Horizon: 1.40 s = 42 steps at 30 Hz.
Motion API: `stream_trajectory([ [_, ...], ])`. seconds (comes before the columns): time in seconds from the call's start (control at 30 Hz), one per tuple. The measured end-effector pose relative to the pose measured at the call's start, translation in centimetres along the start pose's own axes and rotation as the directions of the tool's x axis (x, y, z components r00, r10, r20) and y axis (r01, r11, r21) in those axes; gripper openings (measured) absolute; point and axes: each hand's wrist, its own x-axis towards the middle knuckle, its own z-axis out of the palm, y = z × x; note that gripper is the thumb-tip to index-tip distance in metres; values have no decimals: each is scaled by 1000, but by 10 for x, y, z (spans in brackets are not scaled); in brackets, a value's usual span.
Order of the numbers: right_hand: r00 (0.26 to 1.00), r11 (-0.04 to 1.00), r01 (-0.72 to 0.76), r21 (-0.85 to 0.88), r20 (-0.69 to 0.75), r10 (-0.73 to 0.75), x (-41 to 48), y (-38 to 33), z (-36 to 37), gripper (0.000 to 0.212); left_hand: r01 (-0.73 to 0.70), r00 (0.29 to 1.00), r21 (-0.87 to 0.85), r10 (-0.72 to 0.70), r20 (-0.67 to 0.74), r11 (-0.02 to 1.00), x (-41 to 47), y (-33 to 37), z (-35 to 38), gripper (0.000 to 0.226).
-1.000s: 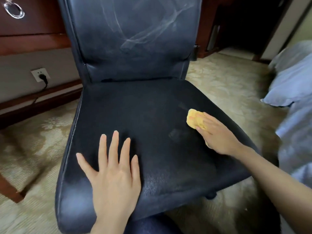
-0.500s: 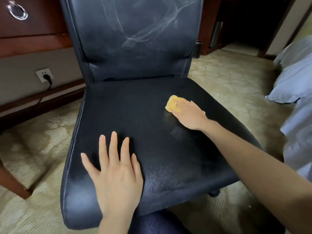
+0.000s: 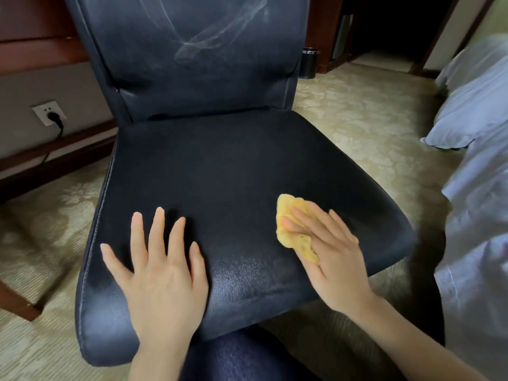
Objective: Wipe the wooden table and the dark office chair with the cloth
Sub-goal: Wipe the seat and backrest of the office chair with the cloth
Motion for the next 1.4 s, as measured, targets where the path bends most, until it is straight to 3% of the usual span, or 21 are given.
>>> stream_trajectory([
  [0.17, 958, 977, -166, 131, -215, 191, -30, 41, -2, 37, 1, 1000, -51, -2, -16, 999, -1, 0, 0, 48],
  [0.33, 851, 879, -427, 212, -234, 469, -22, 78, -14, 40, 16, 1000, -73, -16, -6, 997, -2, 2, -2, 48],
  [0.43, 739, 770, -590, 243, -223, 636, -7, 86, -18, 34, 21, 1000, -81, -21, 0, 996, -1, 4, -4, 48],
  [0.53, 684, 729, -650, 213, -254, 684, 8, 73, -18, 25, 22, 1000, -82, -22, 5, 996, -2, 4, -4, 47],
  [0.6, 726, 762, -633, 135, -238, 645, 10, 57, -15, 24, 25, 1000, -80, -25, 8, 996, -2, 4, -3, 47],
  [0.8, 894, 899, -439, 15, -99, 438, 6, -7, -1, 52, 29, 1000, -52, -28, 13, 998, -1, 7, -1, 47],
  [0.97, 979, 975, -204, -92, -10, 204, 16, -49, 9, 46, 48, 998, -166, -40, 48, 985, 0, 0, -8, 52],
  [1.17, 974, 999, -13, -38, 227, 21, 34, -86, 15, 51, 367, 928, -184, -345, 139, 912, -16, -56, -18, 72],
  [1.4, 860, 959, 226, 170, 428, -279, 90, -143, 49, 49, 278, 957, -489, -193, 218, 827, -39, -102, -17, 92],
])
